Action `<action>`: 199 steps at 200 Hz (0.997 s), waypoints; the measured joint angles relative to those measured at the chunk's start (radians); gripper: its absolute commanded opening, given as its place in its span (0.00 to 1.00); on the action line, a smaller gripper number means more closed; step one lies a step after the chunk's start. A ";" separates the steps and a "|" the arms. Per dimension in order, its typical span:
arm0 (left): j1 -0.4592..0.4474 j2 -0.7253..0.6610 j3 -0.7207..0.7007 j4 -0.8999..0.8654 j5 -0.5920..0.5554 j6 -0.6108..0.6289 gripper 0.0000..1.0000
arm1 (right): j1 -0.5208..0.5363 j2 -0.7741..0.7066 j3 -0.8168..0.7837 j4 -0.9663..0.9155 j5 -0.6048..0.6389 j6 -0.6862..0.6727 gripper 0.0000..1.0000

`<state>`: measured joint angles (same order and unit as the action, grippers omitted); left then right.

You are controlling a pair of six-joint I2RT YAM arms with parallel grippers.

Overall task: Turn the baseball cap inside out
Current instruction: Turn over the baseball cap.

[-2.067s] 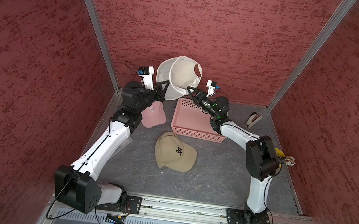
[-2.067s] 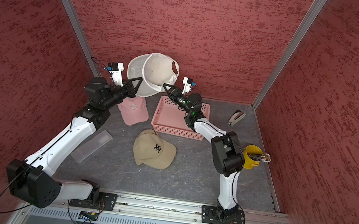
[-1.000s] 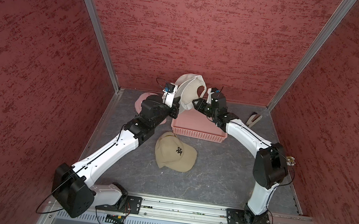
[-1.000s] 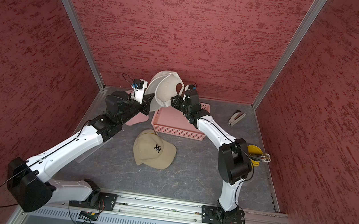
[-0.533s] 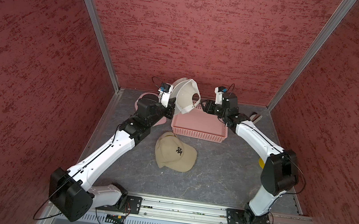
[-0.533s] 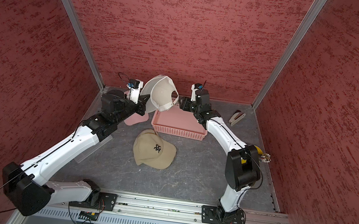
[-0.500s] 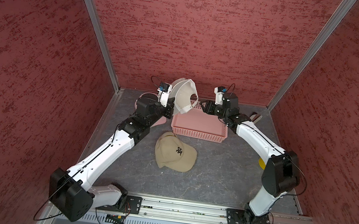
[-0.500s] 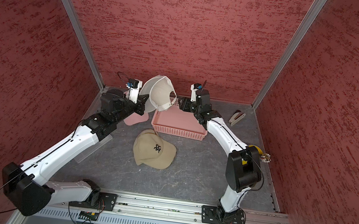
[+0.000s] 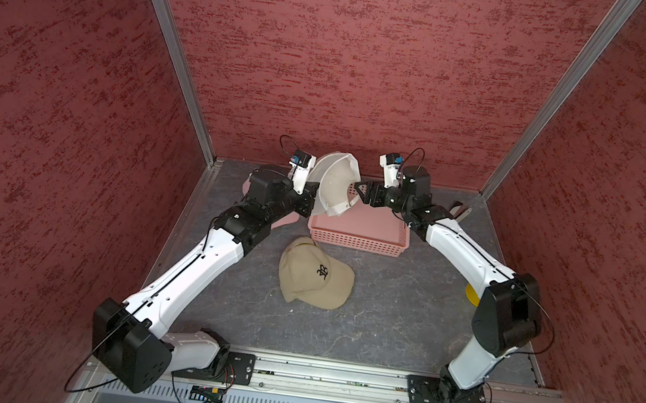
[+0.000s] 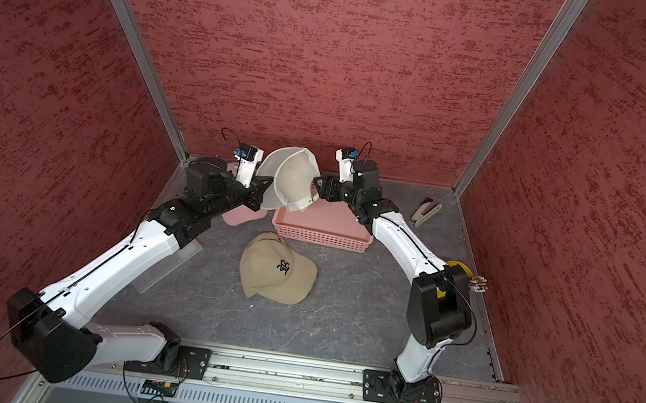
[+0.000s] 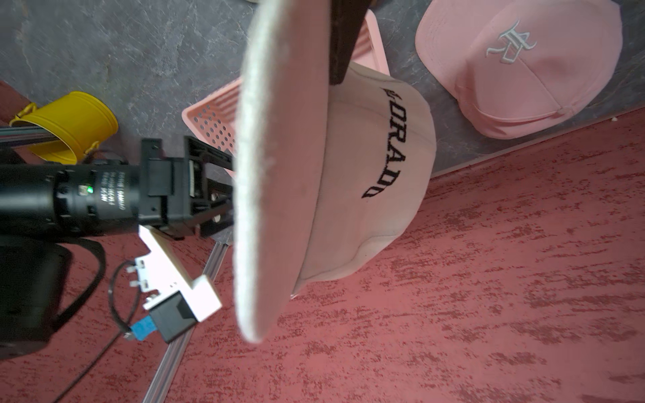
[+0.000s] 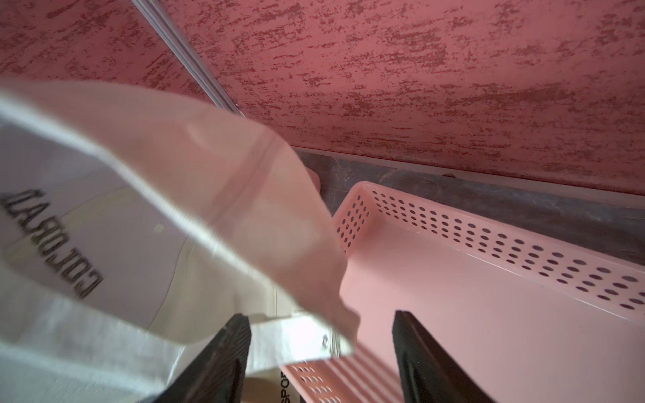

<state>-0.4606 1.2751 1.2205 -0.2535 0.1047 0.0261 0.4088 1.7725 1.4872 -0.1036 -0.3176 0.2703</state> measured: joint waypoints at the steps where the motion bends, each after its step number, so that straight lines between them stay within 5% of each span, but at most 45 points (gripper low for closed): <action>1: -0.001 0.001 0.002 -0.002 0.001 0.002 0.00 | 0.000 0.002 0.003 0.000 0.001 0.000 0.57; 31: -0.021 0.008 0.026 -0.052 0.025 0.032 0.00 | -0.001 0.087 0.098 -0.026 0.076 -0.002 0.29; 87: -0.020 0.008 0.043 -0.128 0.018 0.077 0.00 | -0.020 0.084 0.088 -0.019 0.200 0.033 0.14; 102: -0.018 0.009 0.043 -0.129 0.006 0.077 0.00 | -0.018 0.058 0.047 0.001 0.214 0.058 0.20; 126: -0.012 0.026 0.050 -0.116 -0.015 0.077 0.00 | 0.003 0.032 0.016 0.017 0.246 0.088 0.49; 199: 0.003 0.132 0.168 -0.116 -0.084 0.148 0.00 | 0.111 -0.047 0.019 -0.082 0.215 0.060 0.63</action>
<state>-0.4572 1.4067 1.3888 -0.3698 0.0204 0.1738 0.5194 1.7252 1.5066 -0.1852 -0.1028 0.3305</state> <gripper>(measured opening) 0.074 0.596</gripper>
